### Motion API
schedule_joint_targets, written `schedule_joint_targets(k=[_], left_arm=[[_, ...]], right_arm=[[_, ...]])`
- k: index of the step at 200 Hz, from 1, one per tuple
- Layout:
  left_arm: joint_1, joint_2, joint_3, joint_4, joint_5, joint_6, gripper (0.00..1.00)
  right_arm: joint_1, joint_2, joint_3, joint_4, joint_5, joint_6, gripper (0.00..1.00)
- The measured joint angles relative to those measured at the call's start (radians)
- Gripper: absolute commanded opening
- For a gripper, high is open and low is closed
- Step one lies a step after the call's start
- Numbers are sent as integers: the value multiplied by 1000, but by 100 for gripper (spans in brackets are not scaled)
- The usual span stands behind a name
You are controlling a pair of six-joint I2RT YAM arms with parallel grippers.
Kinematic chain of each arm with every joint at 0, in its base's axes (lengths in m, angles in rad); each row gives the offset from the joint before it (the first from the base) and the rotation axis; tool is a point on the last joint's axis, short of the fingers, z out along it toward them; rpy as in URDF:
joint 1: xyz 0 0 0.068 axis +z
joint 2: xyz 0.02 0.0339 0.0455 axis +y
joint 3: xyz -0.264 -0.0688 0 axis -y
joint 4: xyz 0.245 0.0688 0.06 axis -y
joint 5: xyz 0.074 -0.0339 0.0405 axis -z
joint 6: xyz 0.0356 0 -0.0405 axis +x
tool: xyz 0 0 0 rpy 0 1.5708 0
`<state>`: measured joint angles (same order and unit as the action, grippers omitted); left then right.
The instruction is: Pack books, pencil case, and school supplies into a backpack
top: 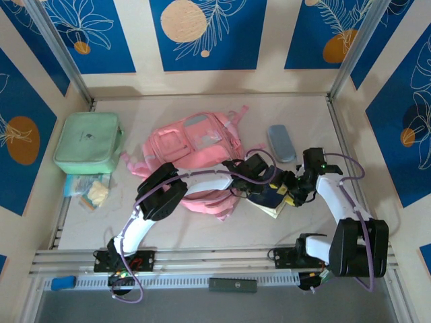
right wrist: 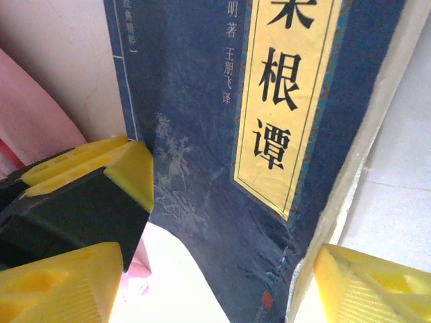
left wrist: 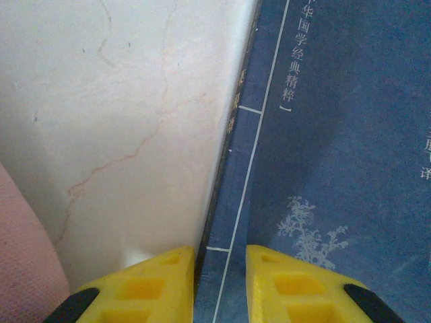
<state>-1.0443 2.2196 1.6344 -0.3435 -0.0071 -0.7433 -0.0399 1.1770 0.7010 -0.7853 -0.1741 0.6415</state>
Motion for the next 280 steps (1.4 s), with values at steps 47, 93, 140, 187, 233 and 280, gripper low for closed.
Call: schedule_joint_targets(k=[47,93,140,187,233,280], left_arm=[[0,0,-1,2,-1,0,25],[0,-2,-5,6,-1,0,25],[0,-2,-6,10,-1,0,25],[3,-6,-4,9,14,3,47],[43,-172,-95,38,94,9,64],[182,-521,-283,131,169,7,76]], right_arm=[[-16,-5,-3,13,-16,-5,42],[-29,13,-14,37,-37,-10,25],[-53,18,-24,32,-44,-14,10],[-71,-2,-29,29,-71,-10,0],[-90,-126,8,-18,-93,-10,0],[-64,-193,197,-74,-172,-17,0]])
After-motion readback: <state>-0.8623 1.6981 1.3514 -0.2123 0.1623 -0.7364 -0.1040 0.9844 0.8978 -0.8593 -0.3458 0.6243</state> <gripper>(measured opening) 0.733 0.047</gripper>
